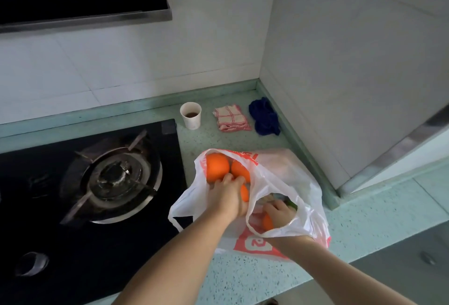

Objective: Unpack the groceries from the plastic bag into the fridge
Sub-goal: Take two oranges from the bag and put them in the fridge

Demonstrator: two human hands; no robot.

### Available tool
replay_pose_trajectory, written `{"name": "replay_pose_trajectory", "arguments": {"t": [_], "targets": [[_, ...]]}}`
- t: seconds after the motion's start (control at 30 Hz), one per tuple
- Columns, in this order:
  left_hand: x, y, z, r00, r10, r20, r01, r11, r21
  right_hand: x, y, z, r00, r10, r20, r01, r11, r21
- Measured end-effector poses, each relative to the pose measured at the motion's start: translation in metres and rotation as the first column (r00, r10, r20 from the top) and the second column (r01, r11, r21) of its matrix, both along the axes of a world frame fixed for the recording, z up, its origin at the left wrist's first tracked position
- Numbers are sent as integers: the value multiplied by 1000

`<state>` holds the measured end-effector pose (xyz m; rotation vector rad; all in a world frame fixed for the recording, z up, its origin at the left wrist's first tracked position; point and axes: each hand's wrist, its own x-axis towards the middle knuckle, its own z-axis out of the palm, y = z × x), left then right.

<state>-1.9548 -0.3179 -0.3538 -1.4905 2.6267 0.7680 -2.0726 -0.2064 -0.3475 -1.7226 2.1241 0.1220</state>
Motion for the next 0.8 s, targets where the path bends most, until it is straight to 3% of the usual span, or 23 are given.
{"name": "replay_pose_trajectory", "arguments": {"t": [0.1,0.2,0.37,0.47,0.63,0.8], "targets": [[0,-1,2,1000,11,20,-11,1000,7,-2,-2,1,989,-94,112,104,991,-83],[7,-1,7,1000,-14,-9,15,996,91,-7,-9,17,894,-262,364,265,963,42],[21,-9,33,992,-86,-96,88,996,24,-3,-27,73,808,-351,473,358,930,80],[30,-19,46,980,-80,-181,67,995,-75,-6,-37,97,802,-388,454,448,893,-29],[45,-27,66,902,11,-431,-25,999,-27,-6,-41,132,713,-372,595,568,804,-178],[52,-16,94,852,59,-521,-112,991,-71,-3,-29,150,643,-328,692,640,726,-251]]}}
